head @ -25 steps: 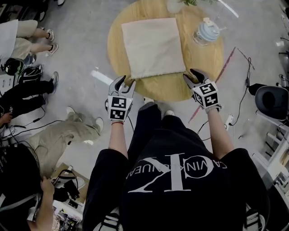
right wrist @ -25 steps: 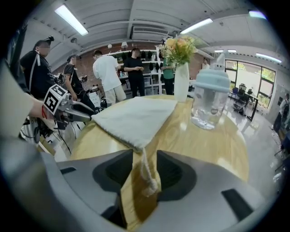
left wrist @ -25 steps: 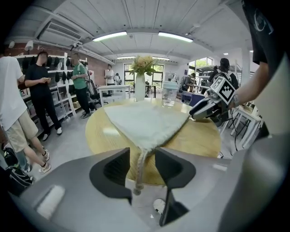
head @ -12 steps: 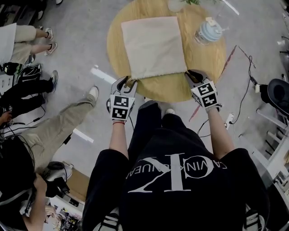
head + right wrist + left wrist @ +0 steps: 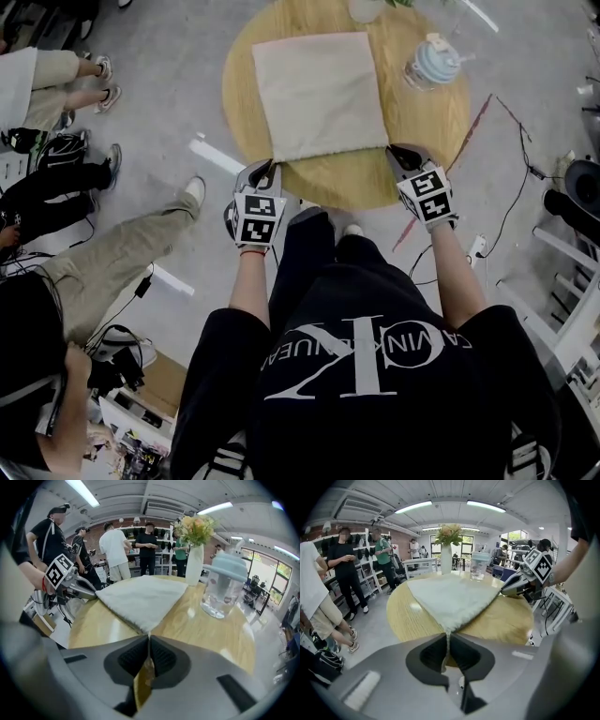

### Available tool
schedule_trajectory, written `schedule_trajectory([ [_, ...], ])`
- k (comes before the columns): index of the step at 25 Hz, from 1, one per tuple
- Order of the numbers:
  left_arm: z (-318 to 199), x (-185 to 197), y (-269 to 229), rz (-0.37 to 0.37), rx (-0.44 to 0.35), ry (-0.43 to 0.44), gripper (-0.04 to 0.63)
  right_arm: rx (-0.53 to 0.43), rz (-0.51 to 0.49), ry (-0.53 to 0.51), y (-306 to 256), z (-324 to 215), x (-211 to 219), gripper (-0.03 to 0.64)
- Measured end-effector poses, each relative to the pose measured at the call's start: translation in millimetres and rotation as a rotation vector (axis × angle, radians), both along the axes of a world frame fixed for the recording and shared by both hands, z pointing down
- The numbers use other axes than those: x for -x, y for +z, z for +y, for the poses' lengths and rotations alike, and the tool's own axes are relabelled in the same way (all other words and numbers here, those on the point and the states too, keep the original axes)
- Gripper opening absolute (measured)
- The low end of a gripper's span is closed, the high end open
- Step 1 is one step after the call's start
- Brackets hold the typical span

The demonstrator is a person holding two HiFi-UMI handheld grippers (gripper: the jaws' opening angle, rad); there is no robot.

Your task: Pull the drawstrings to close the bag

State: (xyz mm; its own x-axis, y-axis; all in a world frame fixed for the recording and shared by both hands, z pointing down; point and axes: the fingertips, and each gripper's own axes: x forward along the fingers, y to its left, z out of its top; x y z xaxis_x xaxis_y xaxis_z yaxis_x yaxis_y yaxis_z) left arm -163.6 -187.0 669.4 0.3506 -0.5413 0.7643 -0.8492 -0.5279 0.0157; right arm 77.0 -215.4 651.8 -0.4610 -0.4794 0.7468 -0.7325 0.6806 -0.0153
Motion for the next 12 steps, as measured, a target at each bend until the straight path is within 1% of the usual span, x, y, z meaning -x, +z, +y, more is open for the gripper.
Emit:
schedule_trajectory([
  [2,1,2,-2,-0.029,-0.005,0.004,0.032,-0.019,0.028,-0.023,-3,1,0,0.025],
  [4,-1,5,-7,-0.046,-0.026,0.001,0.031,-0.044,0.079,-0.062,-7,1,0,0.025],
  [8,-5,11,-21,-0.04,-0.07,-0.021,0.029,-0.122,0.234,-0.17,-16,-1,-1,0.025],
  [12,-9,12,-40,-0.044,-0.115,-0.015,0.029,-0.201,0.327,-0.214,-31,-4,-2,0.025],
])
